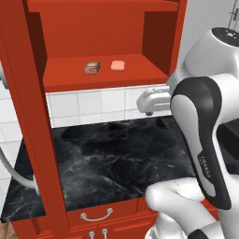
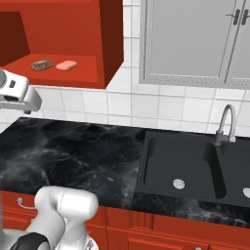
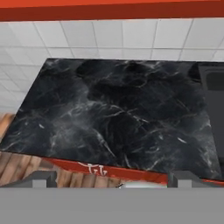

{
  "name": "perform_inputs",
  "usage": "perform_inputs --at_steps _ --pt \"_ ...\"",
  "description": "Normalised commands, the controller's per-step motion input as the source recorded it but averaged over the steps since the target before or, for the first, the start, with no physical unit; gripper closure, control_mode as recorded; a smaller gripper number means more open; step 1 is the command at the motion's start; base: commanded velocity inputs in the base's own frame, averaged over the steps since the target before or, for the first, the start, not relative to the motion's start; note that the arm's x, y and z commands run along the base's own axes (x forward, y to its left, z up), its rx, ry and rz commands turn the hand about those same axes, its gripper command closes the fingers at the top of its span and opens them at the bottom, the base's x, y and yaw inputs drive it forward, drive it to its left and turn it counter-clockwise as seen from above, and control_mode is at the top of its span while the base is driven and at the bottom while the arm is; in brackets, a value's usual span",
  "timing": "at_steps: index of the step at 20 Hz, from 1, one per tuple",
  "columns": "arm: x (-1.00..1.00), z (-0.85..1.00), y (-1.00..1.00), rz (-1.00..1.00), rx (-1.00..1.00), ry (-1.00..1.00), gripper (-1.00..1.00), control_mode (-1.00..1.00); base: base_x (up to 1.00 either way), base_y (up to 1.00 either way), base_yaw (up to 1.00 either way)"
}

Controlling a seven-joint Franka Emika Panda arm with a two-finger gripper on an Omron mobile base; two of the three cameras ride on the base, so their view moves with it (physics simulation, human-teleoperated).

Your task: Pick up the bar soap and bar soap from the sink, and place them back in the cabinet, and close the cabinet door.

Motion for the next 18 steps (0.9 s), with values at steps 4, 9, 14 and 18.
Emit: perform_inputs --at_steps 4,9,14,18 --pt "-0.47 0.00 0.24 0.00 0.00 0.00 -1.00 -1.00 0.00 0.00 0.00" --pt "-0.43 0.00 0.27 0.00 0.00 -0.08 -1.00 -1.00 0.00 0.00 0.00" --pt "-0.39 0.00 0.16 0.00 0.00 -0.13 -1.00 -1.00 0.00 0.00 0.00" --pt "-0.22 0.00 0.05 0.00 0.00 -0.11 -1.00 -1.00 0.00 0.00 0.00"
